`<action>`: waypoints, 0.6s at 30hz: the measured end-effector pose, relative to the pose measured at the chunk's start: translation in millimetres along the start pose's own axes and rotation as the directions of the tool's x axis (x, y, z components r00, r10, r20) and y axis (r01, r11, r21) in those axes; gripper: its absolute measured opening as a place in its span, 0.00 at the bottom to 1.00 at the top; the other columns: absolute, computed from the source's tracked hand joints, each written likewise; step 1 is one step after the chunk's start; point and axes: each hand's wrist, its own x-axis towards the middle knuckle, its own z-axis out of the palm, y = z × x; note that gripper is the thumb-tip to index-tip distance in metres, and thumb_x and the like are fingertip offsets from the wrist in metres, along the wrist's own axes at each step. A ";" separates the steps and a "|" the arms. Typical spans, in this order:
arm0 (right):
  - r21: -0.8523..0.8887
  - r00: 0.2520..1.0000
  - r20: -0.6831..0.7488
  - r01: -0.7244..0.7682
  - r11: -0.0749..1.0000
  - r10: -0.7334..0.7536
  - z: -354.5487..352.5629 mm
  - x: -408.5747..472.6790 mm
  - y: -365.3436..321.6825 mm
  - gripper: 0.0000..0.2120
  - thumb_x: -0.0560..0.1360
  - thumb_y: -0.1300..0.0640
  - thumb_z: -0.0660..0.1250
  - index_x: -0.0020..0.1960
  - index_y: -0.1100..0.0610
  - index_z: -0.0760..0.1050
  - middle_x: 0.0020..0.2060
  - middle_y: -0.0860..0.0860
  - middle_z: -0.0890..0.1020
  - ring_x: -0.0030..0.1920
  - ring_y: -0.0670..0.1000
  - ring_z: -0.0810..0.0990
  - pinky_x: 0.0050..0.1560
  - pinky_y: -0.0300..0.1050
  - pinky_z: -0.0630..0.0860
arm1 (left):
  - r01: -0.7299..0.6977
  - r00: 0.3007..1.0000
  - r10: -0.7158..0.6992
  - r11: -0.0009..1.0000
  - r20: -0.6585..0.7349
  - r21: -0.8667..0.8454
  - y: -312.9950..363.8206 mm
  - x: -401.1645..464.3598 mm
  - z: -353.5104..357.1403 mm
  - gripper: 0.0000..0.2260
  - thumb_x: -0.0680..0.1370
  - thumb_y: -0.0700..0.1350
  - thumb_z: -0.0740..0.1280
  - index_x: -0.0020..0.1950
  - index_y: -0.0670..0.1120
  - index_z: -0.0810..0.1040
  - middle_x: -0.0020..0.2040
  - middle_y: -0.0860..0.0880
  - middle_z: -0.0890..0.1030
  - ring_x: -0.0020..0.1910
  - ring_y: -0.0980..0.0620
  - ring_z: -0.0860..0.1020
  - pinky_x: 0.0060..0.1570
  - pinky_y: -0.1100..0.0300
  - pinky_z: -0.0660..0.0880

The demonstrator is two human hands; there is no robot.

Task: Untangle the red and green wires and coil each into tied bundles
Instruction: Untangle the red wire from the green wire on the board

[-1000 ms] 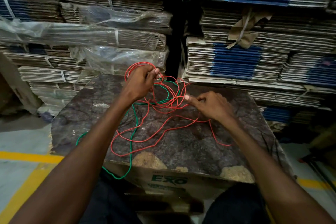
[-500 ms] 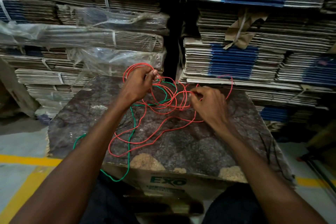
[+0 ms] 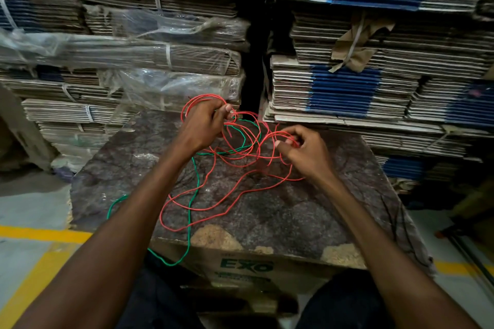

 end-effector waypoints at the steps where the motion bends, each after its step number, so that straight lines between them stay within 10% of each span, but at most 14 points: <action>1: -0.032 0.999 -0.006 0.045 0.998 -0.045 -1.0 -0.9 0.7 0.08 0.69 0.59 0.72 0.48 0.51 0.81 0.36 0.46 0.81 0.35 0.45 0.76 0.41 0.45 0.75 | 0.000 1.000 0.000 1.000 0.000 0.002 0.4 0.0 0.3 0.17 0.79 0.55 0.56 0.38 0.47 0.75 0.29 0.48 0.76 0.29 0.48 0.76 0.35 0.47 0.74; 8: -0.311 0.955 -0.056 0.261 0.914 -0.292 -19.9 -4.6 -2.1 0.16 0.69 0.59 0.75 0.57 0.53 0.83 0.40 0.51 0.80 0.42 0.51 0.78 0.45 0.44 0.72 | 0.020 1.000 -0.020 1.000 0.012 -0.009 -5.0 -0.4 -3.8 0.23 0.78 0.59 0.54 0.39 0.43 0.77 0.28 0.47 0.77 0.27 0.52 0.77 0.33 0.52 0.75; 18: -0.064 0.969 -0.180 0.158 0.985 -0.167 -50.5 22.4 21.4 0.14 0.73 0.69 0.68 0.50 0.52 0.83 0.37 0.43 0.72 0.42 0.41 0.72 0.44 0.28 0.66 | 0.050 0.999 -0.049 0.994 -0.013 0.095 -34.5 -10.4 -11.1 0.23 0.78 0.58 0.54 0.36 0.43 0.74 0.30 0.44 0.76 0.31 0.44 0.74 0.34 0.47 0.71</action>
